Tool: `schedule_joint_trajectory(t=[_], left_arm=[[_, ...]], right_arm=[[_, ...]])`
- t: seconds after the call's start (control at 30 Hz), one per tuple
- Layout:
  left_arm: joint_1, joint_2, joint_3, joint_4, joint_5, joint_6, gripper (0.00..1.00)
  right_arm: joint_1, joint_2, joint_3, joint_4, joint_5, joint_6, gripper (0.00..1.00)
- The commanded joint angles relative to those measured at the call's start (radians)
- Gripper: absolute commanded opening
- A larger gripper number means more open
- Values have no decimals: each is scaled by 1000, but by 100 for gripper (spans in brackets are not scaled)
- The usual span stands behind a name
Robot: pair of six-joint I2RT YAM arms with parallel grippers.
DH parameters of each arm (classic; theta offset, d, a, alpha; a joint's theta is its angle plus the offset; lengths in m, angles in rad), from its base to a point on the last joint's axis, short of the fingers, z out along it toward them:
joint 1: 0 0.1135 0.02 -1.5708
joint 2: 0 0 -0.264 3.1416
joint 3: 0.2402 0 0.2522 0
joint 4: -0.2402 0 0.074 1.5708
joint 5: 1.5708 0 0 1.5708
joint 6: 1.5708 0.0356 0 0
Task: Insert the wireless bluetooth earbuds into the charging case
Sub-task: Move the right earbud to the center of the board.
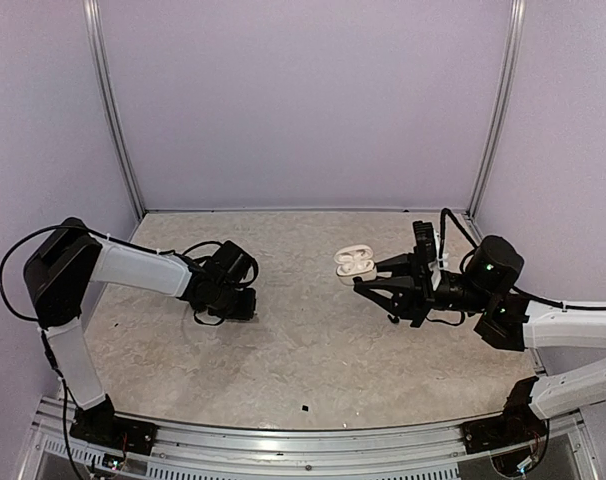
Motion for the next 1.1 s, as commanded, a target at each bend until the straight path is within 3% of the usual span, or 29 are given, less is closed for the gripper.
schedule_joint_trajectory(t=[0.0,0.13,0.33,0.67,1.07], left_arm=[[-32,56,52,-85,-37,182,31],[-16,63,108,-132,-107,216,45],[-1,33,116,-93,-57,174,59],[-2,72,165,-63,-50,154,61],[-15,153,213,-155,-120,148,62]], right_arm=[[-11,-21,6,-15,2,-11,0],[-11,-15,13,-17,-2,-12,0],[-11,-8,15,-11,-6,-14,0],[-11,-16,12,-21,-3,-18,0],[-11,-25,8,-27,1,-20,0]])
